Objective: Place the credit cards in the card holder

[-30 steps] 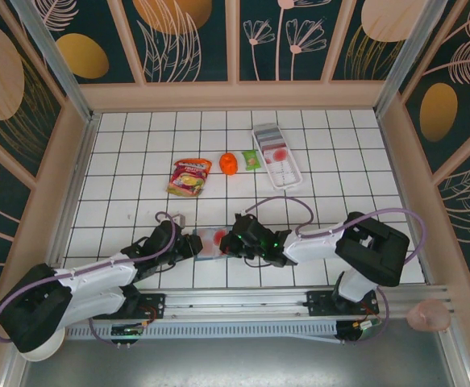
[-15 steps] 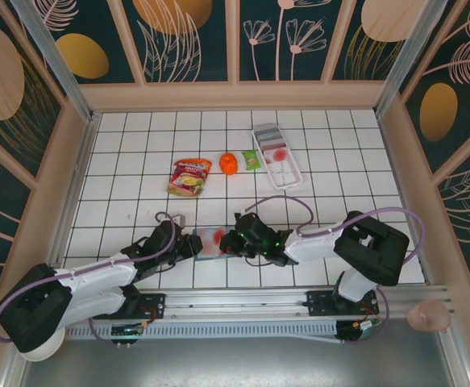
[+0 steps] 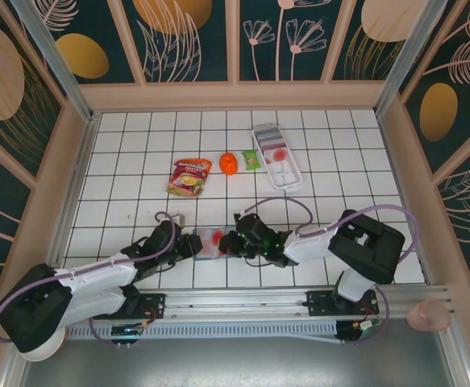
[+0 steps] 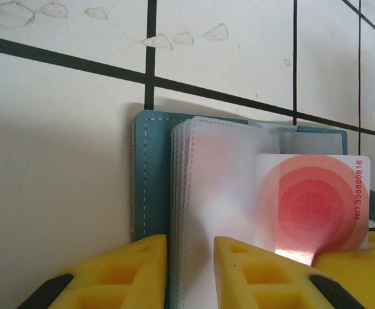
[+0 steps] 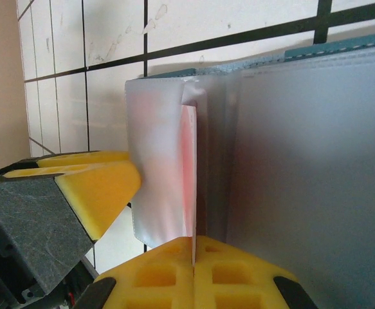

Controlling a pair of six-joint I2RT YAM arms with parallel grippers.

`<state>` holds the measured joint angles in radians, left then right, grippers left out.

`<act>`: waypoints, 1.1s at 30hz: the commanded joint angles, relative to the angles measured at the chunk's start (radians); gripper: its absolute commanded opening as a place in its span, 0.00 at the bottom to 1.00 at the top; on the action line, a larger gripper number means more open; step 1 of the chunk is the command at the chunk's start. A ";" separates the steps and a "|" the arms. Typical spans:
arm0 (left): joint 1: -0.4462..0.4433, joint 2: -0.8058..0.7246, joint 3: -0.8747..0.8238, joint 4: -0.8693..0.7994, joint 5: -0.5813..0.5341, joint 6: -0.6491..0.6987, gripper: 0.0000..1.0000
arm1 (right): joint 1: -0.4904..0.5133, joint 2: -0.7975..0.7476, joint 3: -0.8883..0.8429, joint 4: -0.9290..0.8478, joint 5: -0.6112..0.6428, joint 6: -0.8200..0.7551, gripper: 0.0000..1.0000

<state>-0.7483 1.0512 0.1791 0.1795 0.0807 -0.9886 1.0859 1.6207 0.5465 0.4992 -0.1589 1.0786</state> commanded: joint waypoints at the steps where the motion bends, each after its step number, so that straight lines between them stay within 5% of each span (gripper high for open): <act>1: -0.006 -0.012 -0.022 -0.032 0.011 -0.001 0.27 | -0.015 0.017 -0.014 0.009 0.017 -0.012 0.01; 16: -0.006 -0.010 -0.024 -0.028 0.010 -0.003 0.26 | -0.013 0.072 -0.008 0.090 -0.024 0.002 0.02; 24: -0.006 -0.005 -0.024 -0.023 0.013 -0.002 0.26 | 0.007 0.054 0.039 -0.062 0.015 -0.041 0.08; 33: -0.006 -0.007 -0.029 -0.022 0.012 -0.002 0.26 | 0.004 0.012 0.040 -0.115 -0.044 -0.054 0.00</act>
<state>-0.7483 1.0424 0.1719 0.1791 0.0811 -0.9890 1.0798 1.6432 0.5846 0.4709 -0.1665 1.0519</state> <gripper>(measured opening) 0.263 0.061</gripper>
